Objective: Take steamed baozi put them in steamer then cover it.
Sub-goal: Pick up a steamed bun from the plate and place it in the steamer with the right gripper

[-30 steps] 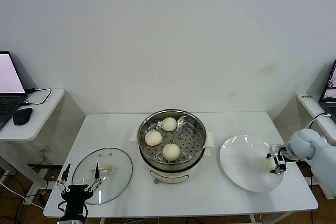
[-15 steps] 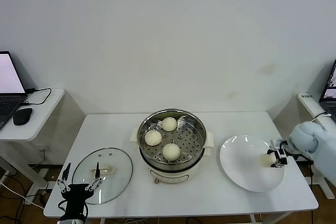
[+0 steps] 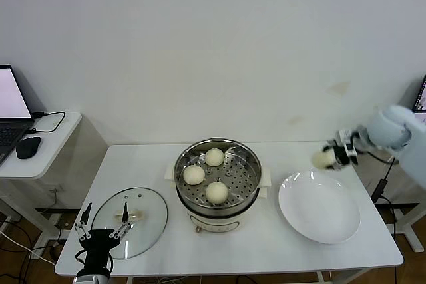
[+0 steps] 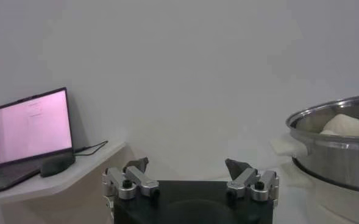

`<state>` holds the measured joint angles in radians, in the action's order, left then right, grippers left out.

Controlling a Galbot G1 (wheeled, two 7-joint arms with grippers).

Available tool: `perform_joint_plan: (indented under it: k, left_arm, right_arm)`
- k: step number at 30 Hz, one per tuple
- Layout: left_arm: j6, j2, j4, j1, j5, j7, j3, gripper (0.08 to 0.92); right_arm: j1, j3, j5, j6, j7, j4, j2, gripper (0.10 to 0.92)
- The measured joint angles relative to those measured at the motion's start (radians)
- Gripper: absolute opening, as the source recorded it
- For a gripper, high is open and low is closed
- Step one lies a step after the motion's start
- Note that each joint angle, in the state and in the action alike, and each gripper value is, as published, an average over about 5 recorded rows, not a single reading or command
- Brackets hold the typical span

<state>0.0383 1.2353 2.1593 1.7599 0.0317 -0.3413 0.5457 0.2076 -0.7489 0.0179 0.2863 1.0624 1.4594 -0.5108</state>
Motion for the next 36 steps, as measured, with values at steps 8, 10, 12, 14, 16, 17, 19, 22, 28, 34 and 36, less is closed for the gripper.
perform_joint_plan:
  k: [8,10,12,14,16,17,19,22,28,34,36]
  left_arm:
    - [-0.001,-0.001,-0.005,-0.007,0.0,0.0,-0.003,0.823]
    - [-0.001,-0.001,-0.005,-0.007,0.0,0.0,-0.002,0.823]
    - [-0.001,0.0,-0.006,-0.008,0.0,0.0,0.0,0.823]
    - [-0.001,0.0,-0.006,-0.008,0.0,0.0,0.001,0.823]
    - [-0.001,0.002,-0.007,-0.009,0.0,0.0,0.003,0.823]
    - [-0.001,0.003,-0.007,-0.009,0.0,0.0,0.004,0.823]
    - [-0.002,0.005,-0.007,-0.01,0.0,0.0,0.006,0.823]
    - [-0.003,0.007,-0.006,-0.012,0.001,0.0,0.01,0.823]
    - [-0.003,0.012,-0.013,-0.013,0.002,0.0,0.012,0.823]
    - [-0.003,0.012,-0.019,-0.017,0.003,0.0,0.011,0.823]
    - [-0.003,0.011,-0.022,-0.018,0.004,0.0,0.011,0.823]
  right_arm:
    - [0.222,-0.187,-0.183,0.108,-0.063,0.073,-0.114,0.577]
    - [0.251,-0.22,-0.223,0.137,-0.082,0.086,-0.147,0.577]
    - [0.272,-0.247,-0.26,0.165,-0.102,0.095,-0.179,0.577]
    - [0.284,-0.268,-0.293,0.193,-0.121,0.099,-0.212,0.577]
    - [0.289,-0.284,-0.318,0.219,-0.14,0.1,-0.243,0.577]
    - [0.289,-0.29,-0.329,0.231,-0.15,0.099,-0.258,0.577]
    - [0.283,-0.302,-0.345,0.254,-0.168,0.097,-0.287,0.577]
    - [0.266,-0.318,-0.359,0.285,-0.191,0.09,-0.326,0.577]
    - [0.215,-0.333,-0.368,0.329,-0.222,0.072,-0.373,0.577]
    - [0.166,-0.34,-0.357,0.35,-0.237,0.056,-0.403,0.577]
    - [0.151,-0.342,-0.349,0.352,-0.241,0.049,-0.413,0.577]
